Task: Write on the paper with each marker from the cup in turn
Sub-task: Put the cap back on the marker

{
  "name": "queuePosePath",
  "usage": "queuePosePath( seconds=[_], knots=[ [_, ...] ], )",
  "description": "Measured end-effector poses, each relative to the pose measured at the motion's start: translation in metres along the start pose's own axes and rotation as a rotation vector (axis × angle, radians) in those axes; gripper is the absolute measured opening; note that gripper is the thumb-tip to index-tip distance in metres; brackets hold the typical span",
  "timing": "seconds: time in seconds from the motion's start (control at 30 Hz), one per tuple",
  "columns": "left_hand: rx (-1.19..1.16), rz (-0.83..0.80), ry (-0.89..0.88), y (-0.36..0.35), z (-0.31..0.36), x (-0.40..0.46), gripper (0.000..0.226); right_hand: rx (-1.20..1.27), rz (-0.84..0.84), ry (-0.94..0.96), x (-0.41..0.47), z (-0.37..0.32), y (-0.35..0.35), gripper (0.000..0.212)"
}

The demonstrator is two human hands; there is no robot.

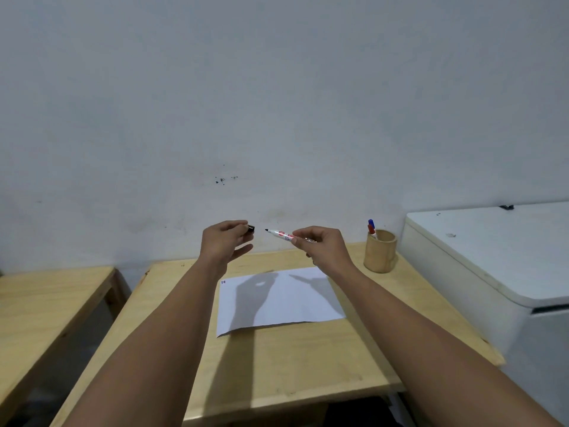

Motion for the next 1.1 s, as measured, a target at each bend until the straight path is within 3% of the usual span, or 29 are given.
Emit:
queuePosePath(
  seconds=[0.23, 1.1],
  knots=[
    [-0.014, -0.105, 0.001, -0.046, 0.003, -0.022, 0.018, 0.003, 0.035, 0.04, -0.006, -0.015, 0.025, 0.014],
    [0.158, -0.182, 0.022, -0.164, -0.025, -0.021, 0.012, -0.136, 0.103, 0.021, -0.018, -0.003, 0.12, 0.006]
  ],
)
Point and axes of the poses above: each hand's wrist, its own x-axis towards the middle knuckle, its own y-axis out of the back of the hand, z = x × y, the point moved 7 cm from there along x, towards the middle knuckle, and after that the axes turned 14 degrees about y, right-handed, at the moved point
